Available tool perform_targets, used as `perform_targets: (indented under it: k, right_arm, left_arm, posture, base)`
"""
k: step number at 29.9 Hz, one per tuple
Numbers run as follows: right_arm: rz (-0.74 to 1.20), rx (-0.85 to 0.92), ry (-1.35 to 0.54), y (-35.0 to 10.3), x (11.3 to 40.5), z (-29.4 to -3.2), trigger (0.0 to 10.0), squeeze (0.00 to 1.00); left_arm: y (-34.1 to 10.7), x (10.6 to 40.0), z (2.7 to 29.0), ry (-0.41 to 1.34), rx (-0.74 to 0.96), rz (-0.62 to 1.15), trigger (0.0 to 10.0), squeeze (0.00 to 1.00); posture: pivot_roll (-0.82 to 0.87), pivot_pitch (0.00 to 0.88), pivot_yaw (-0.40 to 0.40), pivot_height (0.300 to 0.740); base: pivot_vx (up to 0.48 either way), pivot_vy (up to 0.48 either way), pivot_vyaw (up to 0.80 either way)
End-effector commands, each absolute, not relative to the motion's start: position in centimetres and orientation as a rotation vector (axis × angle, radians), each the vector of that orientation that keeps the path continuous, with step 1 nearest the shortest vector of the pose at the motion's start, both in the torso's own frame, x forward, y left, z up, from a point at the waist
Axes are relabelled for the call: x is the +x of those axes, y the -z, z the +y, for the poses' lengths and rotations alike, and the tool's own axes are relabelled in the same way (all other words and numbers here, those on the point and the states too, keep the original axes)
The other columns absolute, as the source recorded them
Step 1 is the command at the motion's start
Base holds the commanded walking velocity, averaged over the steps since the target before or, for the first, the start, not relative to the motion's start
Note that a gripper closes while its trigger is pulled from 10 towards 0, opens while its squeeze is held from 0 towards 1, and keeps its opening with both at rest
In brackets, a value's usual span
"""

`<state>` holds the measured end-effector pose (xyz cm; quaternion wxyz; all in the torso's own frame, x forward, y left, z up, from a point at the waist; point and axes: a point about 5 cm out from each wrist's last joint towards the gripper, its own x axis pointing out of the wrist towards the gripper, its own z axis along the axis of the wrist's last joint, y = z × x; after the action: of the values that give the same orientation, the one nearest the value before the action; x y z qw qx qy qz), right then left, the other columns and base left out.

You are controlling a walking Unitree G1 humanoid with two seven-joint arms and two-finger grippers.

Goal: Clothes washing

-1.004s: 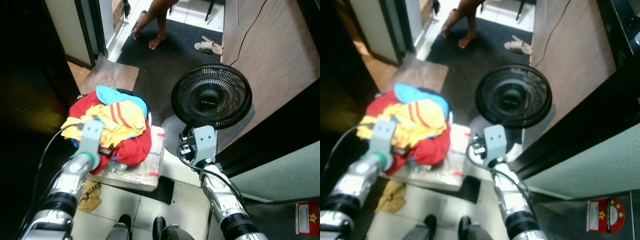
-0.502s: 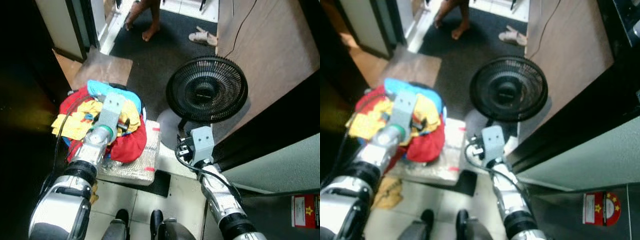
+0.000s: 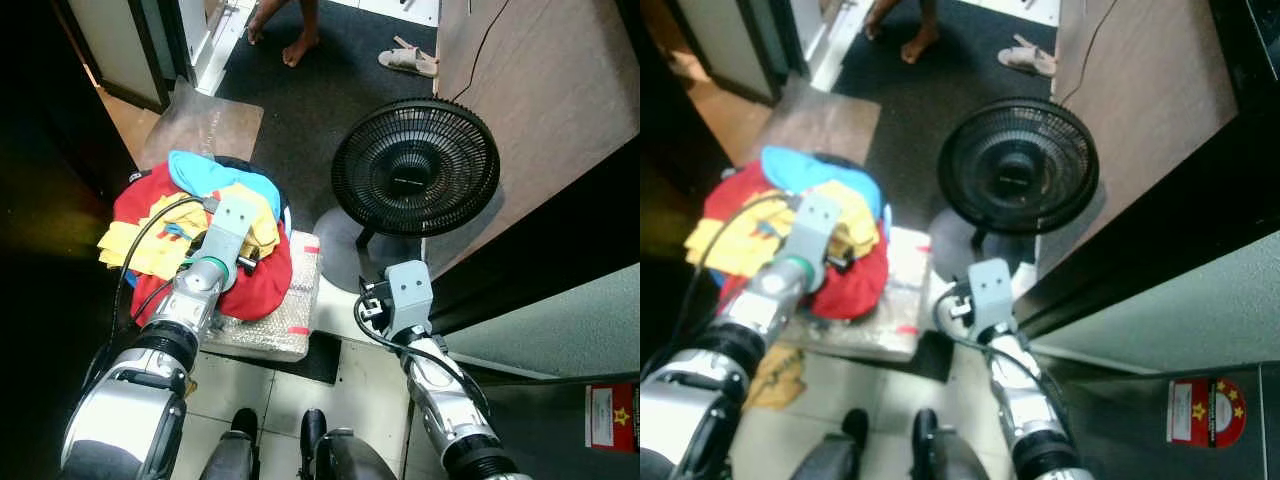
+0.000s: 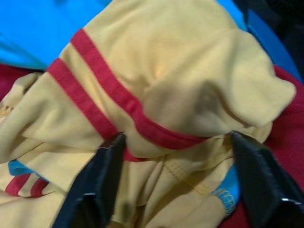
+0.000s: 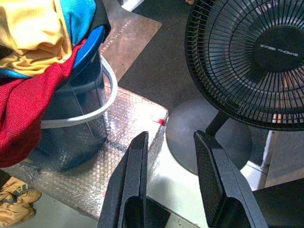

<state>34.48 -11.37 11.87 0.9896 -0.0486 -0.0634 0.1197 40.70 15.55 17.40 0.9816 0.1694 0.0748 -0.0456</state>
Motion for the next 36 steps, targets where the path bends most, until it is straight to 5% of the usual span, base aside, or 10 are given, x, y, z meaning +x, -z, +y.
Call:
perform_targets:
  k: [1,19,28,29,30,31,36]
  right_arm:
    - [-0.073,-0.105,-0.237,-10.5,33.9,-11.7,10.0,0.00]
    - [-0.077,-0.115,-0.230,-10.6,33.9,-12.2,10.0,0.00]
    - [-0.102,-0.104,-0.211,-11.0,33.9,-12.5,10.0,0.00]
    - [-0.112,-0.100,-0.208,-11.2,33.9,-12.6,10.0,0.00]
    - [-0.112,-0.100,-0.208,-11.2,33.9,-12.6,10.0,0.00]
    - [-0.123,-0.092,-0.204,-11.3,33.8,-12.6,10.0,0.00]
    - [-0.168,-0.059,-0.214,-11.9,33.2,-12.1,10.0,0.00]
  left_arm:
    - [-14.9,39.9,16.0,0.081,0.310,0.238,0.0,0.00]
    - [-13.0,38.2,18.8,0.014,0.328,0.210,0.0,0.00]
    - [-14.6,35.8,16.5,0.132,0.197,0.079,0.0,0.00]
    - [-15.4,34.9,15.3,0.179,0.153,0.039,2.4,0.00]
    - [-15.4,34.9,15.3,0.179,0.153,0.039,2.4,0.00]
    - [-16.0,34.0,14.1,0.219,0.109,0.005,10.0,0.00]
    - [-16.4,31.8,11.5,0.301,0.055,-0.052,10.0,0.00]
  posture:
    - [0.03,0.554,-0.077,0.740]
    - [0.02,0.537,-0.072,0.740]
    - [0.04,0.429,-0.035,0.740]
    - [0.05,0.396,-0.025,0.740]
    - [0.05,0.396,-0.025,0.740]
    - [0.06,0.360,-0.017,0.740]
    - [0.06,0.282,-0.001,0.740]
  base:
    - [0.000,0.000,0.00]
    - [0.000,0.000,0.00]
    - [0.000,0.000,0.00]
    - [0.000,0.000,0.00]
    - [0.000,0.000,0.00]
    - [0.000,0.000,0.00]
    - [0.000,0.000,0.00]
